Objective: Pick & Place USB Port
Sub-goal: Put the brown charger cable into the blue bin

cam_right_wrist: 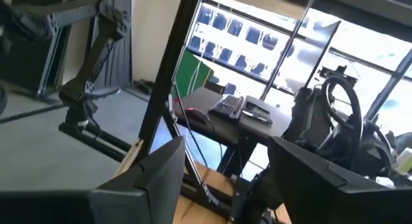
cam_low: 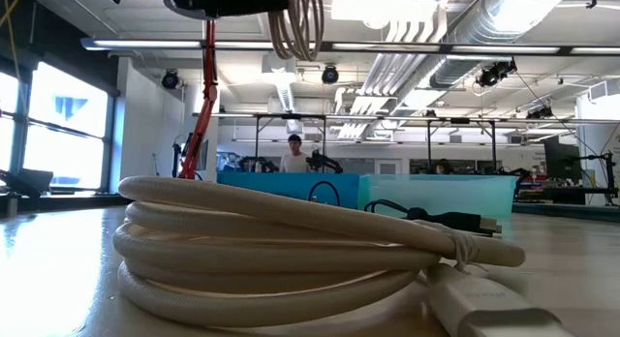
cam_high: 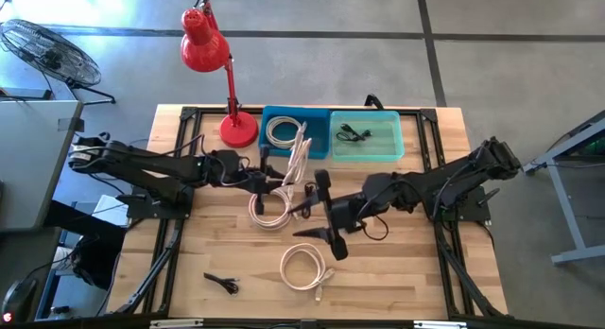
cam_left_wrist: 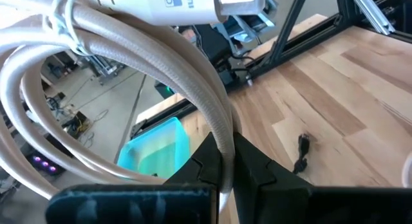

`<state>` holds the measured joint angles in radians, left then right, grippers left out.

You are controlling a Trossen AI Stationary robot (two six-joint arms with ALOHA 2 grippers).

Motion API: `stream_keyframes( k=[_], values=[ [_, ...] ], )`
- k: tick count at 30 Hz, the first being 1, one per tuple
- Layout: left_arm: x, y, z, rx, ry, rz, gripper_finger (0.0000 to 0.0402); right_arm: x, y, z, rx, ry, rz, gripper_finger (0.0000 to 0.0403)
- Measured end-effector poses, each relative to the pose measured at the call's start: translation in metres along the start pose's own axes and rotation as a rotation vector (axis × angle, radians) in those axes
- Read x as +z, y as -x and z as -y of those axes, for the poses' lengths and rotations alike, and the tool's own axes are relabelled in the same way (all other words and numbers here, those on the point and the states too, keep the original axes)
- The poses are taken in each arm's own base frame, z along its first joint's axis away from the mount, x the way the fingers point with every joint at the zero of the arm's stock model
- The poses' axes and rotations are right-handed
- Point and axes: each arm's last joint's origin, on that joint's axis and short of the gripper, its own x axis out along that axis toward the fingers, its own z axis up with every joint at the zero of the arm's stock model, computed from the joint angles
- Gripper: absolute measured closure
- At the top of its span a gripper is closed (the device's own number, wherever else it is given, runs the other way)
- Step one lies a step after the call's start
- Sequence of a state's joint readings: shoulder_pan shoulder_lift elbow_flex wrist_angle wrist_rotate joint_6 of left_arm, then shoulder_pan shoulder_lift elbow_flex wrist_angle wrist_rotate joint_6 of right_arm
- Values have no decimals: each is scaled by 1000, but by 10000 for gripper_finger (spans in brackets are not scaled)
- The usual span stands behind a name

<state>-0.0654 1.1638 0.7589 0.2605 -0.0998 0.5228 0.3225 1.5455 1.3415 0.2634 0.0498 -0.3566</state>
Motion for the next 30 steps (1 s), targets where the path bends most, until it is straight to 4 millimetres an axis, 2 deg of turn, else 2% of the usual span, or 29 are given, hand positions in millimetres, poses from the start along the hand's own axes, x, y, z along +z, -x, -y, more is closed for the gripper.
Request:
stream_keyframes(
  k=[10, 16, 20, 24, 28, 30],
  values=[
    [1, 4, -1, 2, 2, -13, 392, -3, 0, -2, 31, 31, -33, 190],
    [-1, 4, -2, 37, 0, -51, 392, -12, 4, -6, 11, 43, -175, 215],
    [-10, 5, -2, 128, -22, -187, 393, -21, 6, -6, -79, 74, -297, 225],
    [-22, 8, -6, 255, -100, -371, 392, -31, 12, -1, -323, 147, -489, 225],
    [-38, 9, -18, 270, -134, -498, 392, -34, 23, 10, -805, 253, -691, 222],
    [-48, 11, -26, 272, -125, -552, 392, -37, 29, 14, -980, 315, -780, 222]
  ],
)
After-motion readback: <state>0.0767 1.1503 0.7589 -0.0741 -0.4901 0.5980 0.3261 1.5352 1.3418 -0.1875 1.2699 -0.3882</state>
